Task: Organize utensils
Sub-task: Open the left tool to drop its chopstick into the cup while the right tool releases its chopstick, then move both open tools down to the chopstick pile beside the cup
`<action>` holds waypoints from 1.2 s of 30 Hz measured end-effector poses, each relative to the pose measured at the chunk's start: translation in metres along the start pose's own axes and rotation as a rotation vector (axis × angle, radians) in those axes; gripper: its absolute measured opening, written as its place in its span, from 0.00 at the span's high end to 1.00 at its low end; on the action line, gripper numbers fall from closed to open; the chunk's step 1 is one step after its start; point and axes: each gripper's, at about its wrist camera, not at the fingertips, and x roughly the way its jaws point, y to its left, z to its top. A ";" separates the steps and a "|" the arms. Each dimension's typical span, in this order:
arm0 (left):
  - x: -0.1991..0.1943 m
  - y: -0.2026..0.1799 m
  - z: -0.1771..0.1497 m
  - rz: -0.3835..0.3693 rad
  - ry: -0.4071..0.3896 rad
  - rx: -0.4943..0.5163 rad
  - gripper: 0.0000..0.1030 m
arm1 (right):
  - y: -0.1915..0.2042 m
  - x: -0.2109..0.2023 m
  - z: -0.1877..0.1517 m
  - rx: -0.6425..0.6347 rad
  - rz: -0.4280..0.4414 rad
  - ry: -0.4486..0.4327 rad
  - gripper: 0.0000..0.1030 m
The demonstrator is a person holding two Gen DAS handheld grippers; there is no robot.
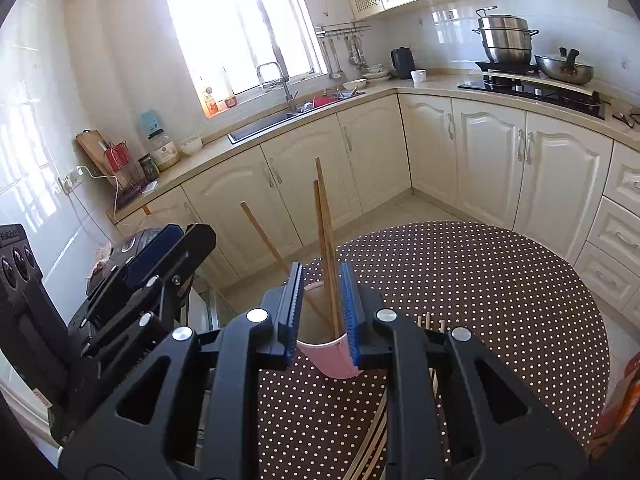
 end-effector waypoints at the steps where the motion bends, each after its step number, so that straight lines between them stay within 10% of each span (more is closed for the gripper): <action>1: -0.001 -0.002 0.000 -0.001 0.005 0.004 0.53 | -0.002 -0.003 -0.001 0.001 -0.002 -0.001 0.81; 16: 0.034 -0.059 -0.049 -0.094 0.307 0.103 0.53 | -0.061 -0.017 -0.046 0.070 -0.052 0.080 0.81; 31: 0.097 -0.089 -0.131 -0.035 0.682 0.206 0.53 | -0.116 0.014 -0.094 0.153 -0.077 0.239 0.81; 36: 0.123 -0.085 -0.149 -0.036 0.776 0.171 0.68 | -0.126 0.029 -0.106 0.167 -0.077 0.295 0.81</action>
